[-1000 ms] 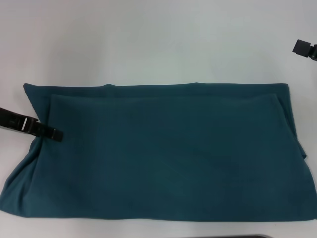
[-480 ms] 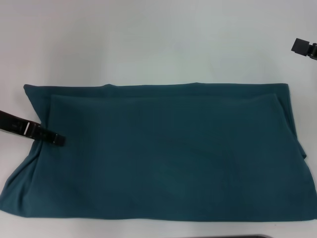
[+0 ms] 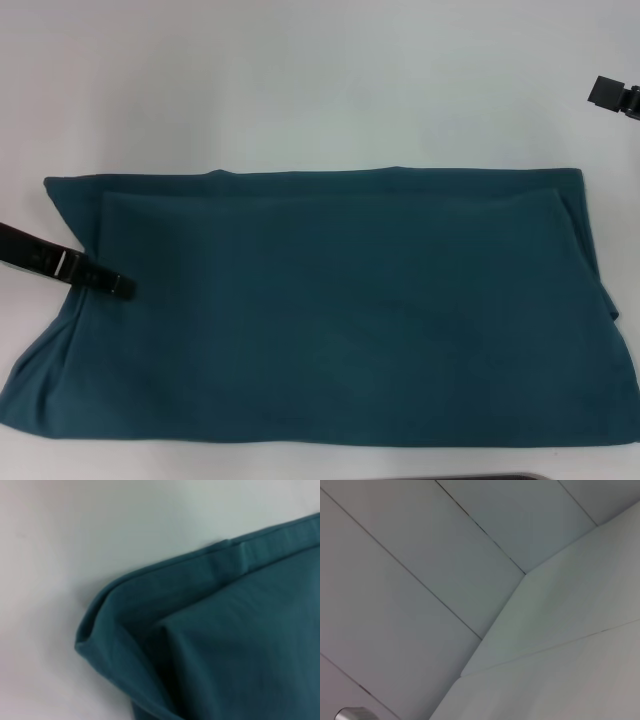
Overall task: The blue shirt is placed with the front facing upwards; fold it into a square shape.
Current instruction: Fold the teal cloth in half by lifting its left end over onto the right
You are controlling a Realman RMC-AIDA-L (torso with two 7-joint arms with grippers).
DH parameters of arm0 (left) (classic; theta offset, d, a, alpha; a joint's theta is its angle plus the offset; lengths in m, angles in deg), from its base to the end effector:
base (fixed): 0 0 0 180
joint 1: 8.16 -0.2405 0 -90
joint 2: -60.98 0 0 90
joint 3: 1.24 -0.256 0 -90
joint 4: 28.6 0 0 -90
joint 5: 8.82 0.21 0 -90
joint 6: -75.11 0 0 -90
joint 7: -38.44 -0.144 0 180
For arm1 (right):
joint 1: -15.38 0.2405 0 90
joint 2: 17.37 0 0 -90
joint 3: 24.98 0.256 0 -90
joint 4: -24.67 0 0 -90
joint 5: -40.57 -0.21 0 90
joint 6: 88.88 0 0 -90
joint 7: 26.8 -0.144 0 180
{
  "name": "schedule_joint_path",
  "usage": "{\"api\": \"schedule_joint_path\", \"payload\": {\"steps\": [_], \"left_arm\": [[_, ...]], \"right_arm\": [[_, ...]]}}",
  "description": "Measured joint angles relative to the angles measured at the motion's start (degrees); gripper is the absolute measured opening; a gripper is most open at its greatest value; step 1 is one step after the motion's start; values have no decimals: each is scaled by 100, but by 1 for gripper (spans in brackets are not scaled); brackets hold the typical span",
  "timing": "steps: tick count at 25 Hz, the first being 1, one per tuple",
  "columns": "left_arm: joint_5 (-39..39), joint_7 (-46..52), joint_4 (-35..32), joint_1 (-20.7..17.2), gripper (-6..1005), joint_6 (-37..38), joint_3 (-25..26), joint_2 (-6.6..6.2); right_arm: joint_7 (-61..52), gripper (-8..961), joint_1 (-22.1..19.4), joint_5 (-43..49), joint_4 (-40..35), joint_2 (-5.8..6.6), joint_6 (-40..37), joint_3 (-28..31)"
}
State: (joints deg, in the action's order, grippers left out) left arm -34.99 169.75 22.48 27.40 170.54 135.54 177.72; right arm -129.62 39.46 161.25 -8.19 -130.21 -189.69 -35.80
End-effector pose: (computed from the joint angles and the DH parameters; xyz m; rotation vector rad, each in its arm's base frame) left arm -0.2962 0.3290 0.0329 -2.5027 -1.5837 0.2872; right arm 0.3313 0.2869 0.0802 -2.2217 1.3769 1.0884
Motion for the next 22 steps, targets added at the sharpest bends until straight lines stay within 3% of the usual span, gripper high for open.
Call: {"api": "schedule_joint_path", "payload": {"steps": [5,9,14,22], "left_arm": [[99,45,23,13,586,-51,-14,23],[119,47,30,40,360,-83,-10,35],[135,21,-2,58,153,-74,-50,33],[138,27,-11,58,156,-71,-62,35]], "right_arm": [[-10,776,0,0,-1,0,-6,-7],[-63,776,0,0,-21,0,-12,-3],[-68,776,2,0,-25,0,-16,-1],[-69,776,15,0,-35,0,-19,-7]]}}
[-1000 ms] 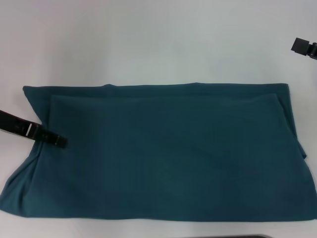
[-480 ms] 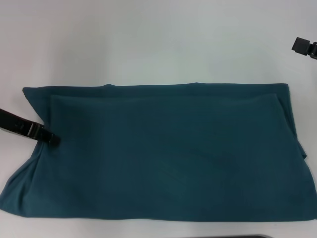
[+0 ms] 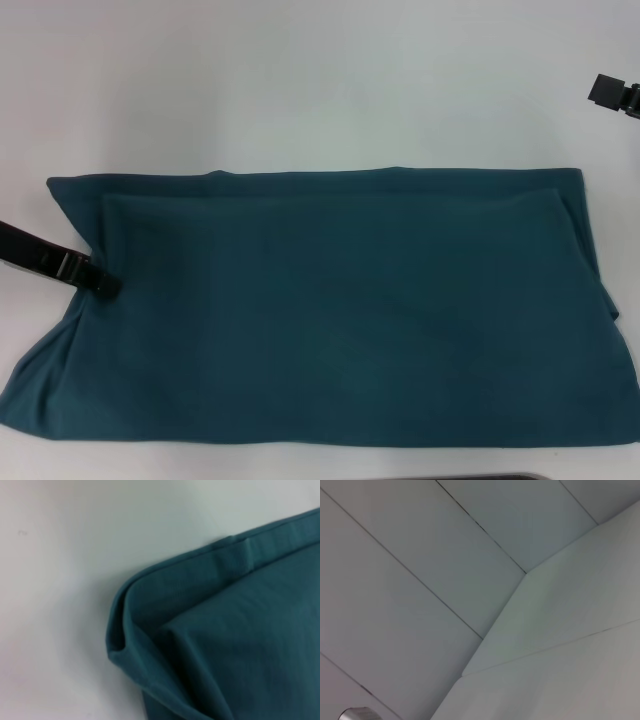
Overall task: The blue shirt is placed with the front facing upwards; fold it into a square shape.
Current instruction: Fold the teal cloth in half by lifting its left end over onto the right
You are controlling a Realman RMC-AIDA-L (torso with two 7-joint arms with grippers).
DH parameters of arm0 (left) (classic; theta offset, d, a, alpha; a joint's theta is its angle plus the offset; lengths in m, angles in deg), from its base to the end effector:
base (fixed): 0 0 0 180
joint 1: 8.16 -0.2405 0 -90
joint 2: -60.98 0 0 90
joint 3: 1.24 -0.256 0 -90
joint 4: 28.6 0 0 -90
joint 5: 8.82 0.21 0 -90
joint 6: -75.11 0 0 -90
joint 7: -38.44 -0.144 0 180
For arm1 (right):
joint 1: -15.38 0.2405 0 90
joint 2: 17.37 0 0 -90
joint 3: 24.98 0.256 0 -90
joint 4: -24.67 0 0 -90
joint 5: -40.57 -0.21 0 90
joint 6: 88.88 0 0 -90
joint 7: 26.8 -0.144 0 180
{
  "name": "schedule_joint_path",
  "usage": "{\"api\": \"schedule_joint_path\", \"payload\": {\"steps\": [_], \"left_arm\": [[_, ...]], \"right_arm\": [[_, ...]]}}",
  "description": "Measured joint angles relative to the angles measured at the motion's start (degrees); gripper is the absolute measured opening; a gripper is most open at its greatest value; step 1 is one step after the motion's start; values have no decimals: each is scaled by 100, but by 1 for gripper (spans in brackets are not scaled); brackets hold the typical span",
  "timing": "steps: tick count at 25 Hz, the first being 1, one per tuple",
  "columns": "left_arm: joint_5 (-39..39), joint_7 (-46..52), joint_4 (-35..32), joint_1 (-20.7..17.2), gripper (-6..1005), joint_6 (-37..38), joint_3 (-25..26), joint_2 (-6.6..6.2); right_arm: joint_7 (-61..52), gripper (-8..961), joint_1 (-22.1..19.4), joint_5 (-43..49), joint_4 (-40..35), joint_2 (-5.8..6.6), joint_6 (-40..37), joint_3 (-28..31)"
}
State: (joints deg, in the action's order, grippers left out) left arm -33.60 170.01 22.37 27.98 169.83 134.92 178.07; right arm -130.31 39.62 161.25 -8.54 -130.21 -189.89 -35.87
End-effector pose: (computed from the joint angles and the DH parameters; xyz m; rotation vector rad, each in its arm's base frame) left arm -0.2953 0.3311 0.0301 -2.4998 -1.5667 0.3261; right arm 0.3302 0.2878 0.0812 -2.2234 1.3835 1.0899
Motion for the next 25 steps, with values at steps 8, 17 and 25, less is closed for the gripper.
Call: {"api": "schedule_joint_path", "payload": {"steps": [8,17,25], "left_arm": [[21,10,22,44,142,-41,-81,-7],[33,6,-1,74,121,-15,-96,-13],[73,43,189,44,118,3,-12,-55]], "right_arm": [[1,776,12,0,0,0,0,10],[39,776,11,0,23,0,15,34],[35,776,25,0,10,0,25,31]]}}
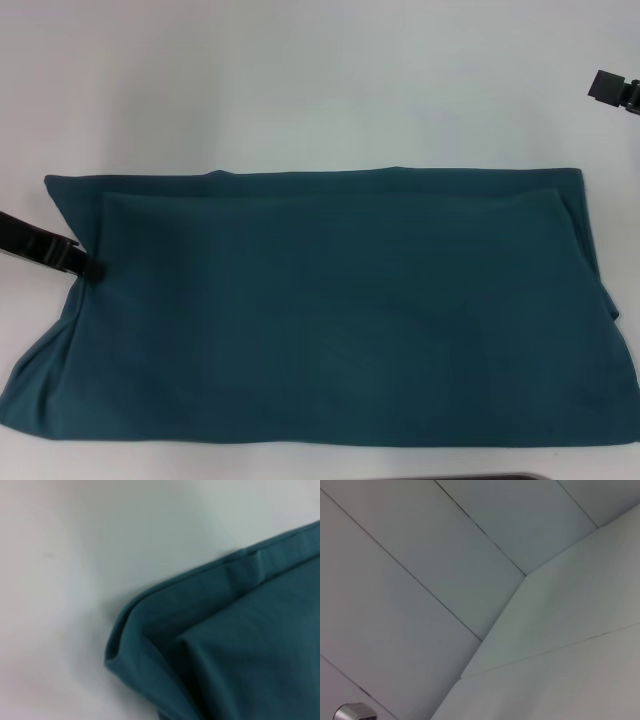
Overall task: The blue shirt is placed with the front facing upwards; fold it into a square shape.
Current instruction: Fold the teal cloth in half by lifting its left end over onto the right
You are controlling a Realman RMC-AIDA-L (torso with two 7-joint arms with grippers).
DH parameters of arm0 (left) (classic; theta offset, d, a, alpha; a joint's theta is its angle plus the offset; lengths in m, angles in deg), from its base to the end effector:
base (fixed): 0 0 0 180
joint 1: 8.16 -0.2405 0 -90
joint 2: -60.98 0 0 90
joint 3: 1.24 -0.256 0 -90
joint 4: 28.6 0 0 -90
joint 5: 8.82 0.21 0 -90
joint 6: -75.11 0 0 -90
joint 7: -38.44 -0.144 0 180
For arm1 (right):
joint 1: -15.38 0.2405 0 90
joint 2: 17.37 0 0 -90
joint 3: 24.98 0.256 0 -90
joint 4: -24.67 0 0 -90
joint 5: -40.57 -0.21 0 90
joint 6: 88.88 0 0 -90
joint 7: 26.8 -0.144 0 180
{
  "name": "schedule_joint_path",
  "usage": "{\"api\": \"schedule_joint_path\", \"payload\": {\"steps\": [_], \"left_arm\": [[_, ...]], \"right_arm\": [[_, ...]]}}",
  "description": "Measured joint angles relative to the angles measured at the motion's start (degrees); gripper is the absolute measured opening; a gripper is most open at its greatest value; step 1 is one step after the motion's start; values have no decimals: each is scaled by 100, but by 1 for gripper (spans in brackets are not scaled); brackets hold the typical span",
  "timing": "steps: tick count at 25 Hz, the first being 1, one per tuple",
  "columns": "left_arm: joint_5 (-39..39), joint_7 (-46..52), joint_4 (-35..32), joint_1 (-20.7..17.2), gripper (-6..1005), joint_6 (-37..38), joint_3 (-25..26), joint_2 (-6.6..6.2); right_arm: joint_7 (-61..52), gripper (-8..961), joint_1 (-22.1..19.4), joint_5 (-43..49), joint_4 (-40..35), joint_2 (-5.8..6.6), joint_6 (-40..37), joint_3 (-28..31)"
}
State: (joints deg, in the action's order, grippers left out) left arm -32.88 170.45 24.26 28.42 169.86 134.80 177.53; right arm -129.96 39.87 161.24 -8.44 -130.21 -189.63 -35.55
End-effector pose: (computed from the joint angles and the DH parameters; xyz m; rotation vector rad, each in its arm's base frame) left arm -0.2929 0.3379 0.0403 -2.4766 -1.5250 0.3417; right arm 0.3297 0.2896 0.0816 -2.2203 1.3727 1.0919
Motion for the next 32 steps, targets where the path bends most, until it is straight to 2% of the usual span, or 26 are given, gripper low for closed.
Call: {"api": "schedule_joint_path", "payload": {"steps": [19,22,28,32], "left_arm": [[10,279,-10,53,136,44,36,-27],[12,278,-12,54,350,92,15,-50],[29,274,-32,61,588,159,-16,-76],[38,258,-40,62,604,166,-24,-59]], "right_arm": [[-36,776,28,-4,-10,6,18,12],[-36,776,29,-7,-11,12,12,12],[-37,776,29,-9,-11,18,-7,12],[-37,776,29,-9,-10,18,-14,12]]}}
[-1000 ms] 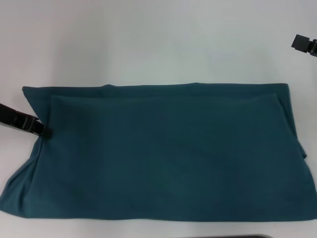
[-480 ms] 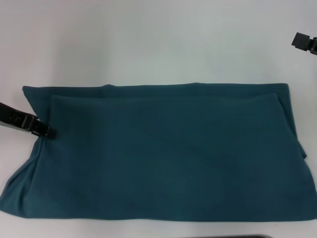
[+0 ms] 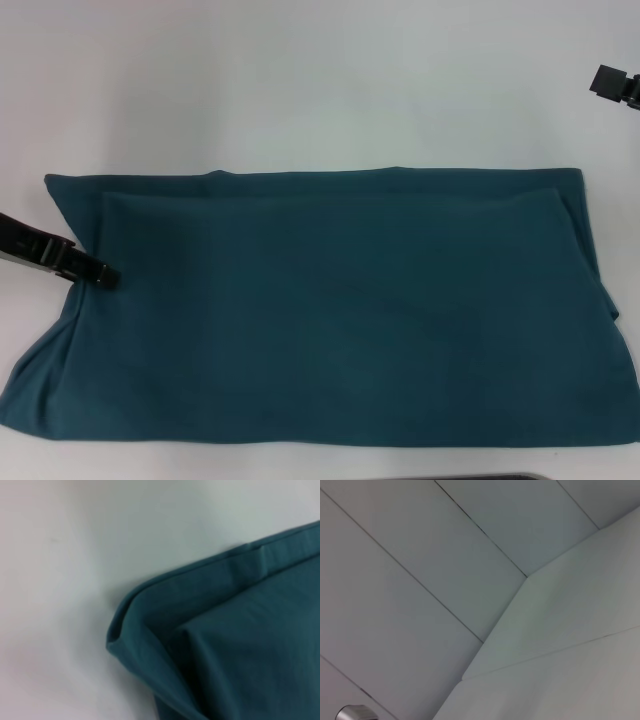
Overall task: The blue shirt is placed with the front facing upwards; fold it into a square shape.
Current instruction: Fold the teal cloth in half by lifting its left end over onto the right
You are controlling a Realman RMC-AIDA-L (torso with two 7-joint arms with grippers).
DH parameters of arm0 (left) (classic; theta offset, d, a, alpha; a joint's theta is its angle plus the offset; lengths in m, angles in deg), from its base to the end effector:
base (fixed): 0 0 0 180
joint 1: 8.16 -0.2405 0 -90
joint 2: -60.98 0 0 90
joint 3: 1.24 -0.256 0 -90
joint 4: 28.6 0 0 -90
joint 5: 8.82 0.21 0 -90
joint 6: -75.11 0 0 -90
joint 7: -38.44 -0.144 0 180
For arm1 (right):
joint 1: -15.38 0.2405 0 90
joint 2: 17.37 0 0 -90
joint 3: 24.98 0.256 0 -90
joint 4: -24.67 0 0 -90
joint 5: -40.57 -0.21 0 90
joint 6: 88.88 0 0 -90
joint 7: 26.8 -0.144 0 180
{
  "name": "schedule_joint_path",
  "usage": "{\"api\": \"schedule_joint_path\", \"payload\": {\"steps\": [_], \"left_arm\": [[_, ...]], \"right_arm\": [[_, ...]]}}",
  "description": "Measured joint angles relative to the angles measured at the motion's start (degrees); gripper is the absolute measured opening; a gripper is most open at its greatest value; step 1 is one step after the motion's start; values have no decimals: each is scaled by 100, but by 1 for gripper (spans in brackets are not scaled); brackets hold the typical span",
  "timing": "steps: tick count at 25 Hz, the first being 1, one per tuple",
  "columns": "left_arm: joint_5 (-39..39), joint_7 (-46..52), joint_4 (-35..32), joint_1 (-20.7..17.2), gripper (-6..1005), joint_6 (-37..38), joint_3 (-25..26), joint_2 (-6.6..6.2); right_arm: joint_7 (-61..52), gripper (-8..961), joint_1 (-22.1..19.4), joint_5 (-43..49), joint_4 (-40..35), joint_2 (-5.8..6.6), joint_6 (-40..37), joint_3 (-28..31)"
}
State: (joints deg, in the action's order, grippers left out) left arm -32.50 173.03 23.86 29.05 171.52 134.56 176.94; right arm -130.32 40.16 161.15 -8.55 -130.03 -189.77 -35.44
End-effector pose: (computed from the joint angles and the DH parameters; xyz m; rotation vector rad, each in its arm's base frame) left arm -0.2908 0.3372 0.0428 -2.4573 -1.5840 0.3637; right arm 0.3284 0.2915 0.0836 -2.2212 1.3699 1.0959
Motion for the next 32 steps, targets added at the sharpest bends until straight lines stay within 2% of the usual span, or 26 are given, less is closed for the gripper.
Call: {"api": "schedule_joint_path", "payload": {"steps": [12,17,23,32], "left_arm": [[40,24,-76,7,622,-35,-193,43],[51,31,-114,34,582,-39,-212,78],[86,64,-415,164,535,-114,-139,8],[59,49,-390,171,242,-97,-126,10]], "right_arm": [[0,776,0,0,0,26,-9,0],[0,776,0,0,0,34,-10,0],[0,776,0,0,0,42,-26,0],[0,776,-28,1,3,44,-57,0]]}}
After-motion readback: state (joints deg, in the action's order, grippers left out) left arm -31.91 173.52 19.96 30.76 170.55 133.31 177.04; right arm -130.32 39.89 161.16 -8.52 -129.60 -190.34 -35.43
